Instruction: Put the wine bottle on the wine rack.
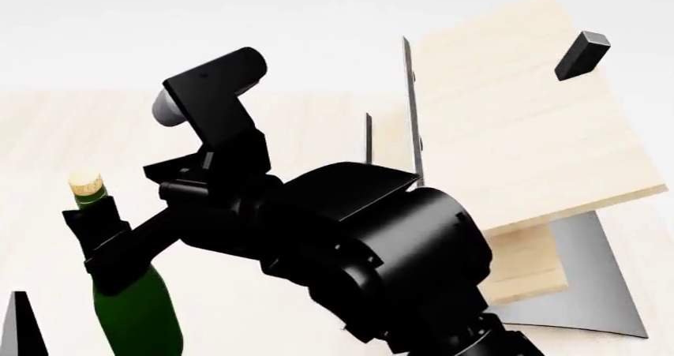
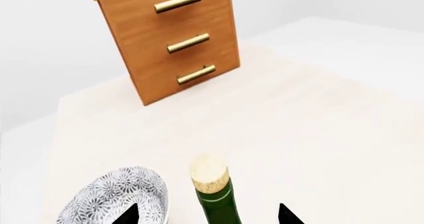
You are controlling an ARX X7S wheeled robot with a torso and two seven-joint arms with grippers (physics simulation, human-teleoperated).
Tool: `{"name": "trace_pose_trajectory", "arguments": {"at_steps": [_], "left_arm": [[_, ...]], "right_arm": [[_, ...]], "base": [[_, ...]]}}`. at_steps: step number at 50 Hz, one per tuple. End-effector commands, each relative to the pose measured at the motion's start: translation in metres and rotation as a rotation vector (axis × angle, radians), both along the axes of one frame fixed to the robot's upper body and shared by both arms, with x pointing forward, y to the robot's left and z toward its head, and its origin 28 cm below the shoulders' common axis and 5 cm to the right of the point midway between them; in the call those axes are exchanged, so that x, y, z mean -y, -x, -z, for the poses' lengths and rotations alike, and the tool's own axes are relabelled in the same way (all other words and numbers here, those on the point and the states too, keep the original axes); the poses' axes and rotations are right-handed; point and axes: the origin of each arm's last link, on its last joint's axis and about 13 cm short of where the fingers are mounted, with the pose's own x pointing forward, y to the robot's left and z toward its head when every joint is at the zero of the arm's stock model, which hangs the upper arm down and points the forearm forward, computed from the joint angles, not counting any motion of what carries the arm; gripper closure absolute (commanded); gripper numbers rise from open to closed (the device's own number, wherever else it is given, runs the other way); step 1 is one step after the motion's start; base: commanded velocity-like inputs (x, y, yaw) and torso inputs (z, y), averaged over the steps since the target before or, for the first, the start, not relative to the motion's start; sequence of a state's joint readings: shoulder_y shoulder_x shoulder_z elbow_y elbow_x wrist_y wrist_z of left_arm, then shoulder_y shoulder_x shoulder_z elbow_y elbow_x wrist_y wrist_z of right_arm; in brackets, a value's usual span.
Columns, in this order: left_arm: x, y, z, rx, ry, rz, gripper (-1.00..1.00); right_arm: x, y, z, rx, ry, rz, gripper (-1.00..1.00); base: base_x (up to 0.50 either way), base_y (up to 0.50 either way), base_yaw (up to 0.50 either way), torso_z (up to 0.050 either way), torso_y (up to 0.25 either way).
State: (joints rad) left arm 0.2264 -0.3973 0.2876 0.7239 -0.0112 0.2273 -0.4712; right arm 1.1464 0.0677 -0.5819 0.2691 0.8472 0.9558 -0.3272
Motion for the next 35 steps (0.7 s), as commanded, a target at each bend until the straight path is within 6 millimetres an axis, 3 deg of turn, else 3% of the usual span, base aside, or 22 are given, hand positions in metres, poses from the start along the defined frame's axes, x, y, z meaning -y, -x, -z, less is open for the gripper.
{"name": "trace_pose_trajectory", "arguments": {"at_steps": [1, 8, 21, 35], "left_arm": [[0.0, -0.001, 0.0, -0.002, 0.001, 0.001, -1.0], [0.0, -0.001, 0.0, -0.004, -0.002, 0.003, -1.0], [0.0, -0.001, 0.0, -0.002, -0.002, 0.003, -1.0], [0.001, -0.001, 0.001, -0.004, -0.001, 0.006, -1.0]], "right_arm": [[-0.015, -0.005, 0.006, 0.0, -0.007, -0.012, -1.0], [-0.02, -0.017, 0.017, 0.041, 0.01, 0.01, -1.0], [-0.033, -0.023, 0.034, 0.035, 0.004, 0.01, -1.0], [-0.04, -0.027, 0.032, 0.023, -0.039, 0.008, -1.0]], "base": [[0.0, 0.0, 0.0, 0.0, 0.0], [0.0, 0.0, 0.0, 0.0, 0.0], [0.0, 0.0, 0.0, 0.0, 0.0], [0.0, 0.0, 0.0, 0.0, 0.0]]}}
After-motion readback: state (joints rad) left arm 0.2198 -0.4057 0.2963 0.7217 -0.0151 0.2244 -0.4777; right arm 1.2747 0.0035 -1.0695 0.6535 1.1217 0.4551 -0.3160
